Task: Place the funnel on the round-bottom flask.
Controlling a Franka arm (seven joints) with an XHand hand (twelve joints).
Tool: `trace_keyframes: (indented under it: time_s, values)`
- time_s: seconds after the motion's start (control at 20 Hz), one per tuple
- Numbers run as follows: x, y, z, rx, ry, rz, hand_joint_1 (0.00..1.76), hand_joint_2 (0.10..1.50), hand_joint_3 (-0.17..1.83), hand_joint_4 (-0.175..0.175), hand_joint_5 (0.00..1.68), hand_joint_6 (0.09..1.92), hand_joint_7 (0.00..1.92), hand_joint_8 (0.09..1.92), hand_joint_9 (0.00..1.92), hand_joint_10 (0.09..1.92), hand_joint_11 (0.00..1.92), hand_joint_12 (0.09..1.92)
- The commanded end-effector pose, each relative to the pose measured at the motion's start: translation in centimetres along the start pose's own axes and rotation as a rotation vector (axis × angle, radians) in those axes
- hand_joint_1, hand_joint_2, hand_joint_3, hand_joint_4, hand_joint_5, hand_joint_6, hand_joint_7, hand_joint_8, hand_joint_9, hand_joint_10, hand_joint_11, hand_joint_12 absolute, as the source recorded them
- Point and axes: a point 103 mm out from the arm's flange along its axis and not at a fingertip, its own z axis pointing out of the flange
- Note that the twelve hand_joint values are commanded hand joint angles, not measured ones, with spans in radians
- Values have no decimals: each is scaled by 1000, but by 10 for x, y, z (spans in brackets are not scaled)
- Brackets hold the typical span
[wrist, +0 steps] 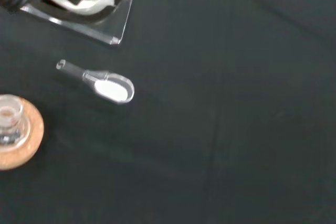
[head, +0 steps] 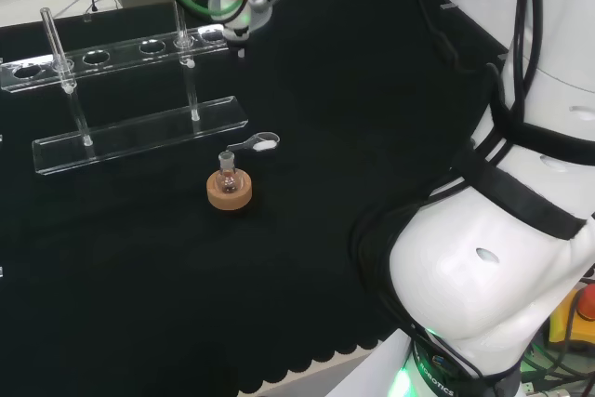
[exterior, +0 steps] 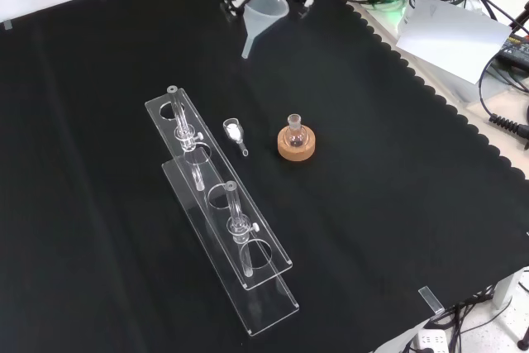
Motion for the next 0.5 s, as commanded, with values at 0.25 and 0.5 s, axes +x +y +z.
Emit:
trace_keyframes:
  time_s: [0.25, 0.5]
  values:
    - [10, -7, 25, 32, 33, -11, 1017, 604, 1072, -45, 461, 587, 497, 634, 858, 398, 609, 1279]
    - [21, -11, 35, 52, 41, -31, 1017, 605, 1073, -45, 465, 586, 500, 633, 858, 400, 609, 1278]
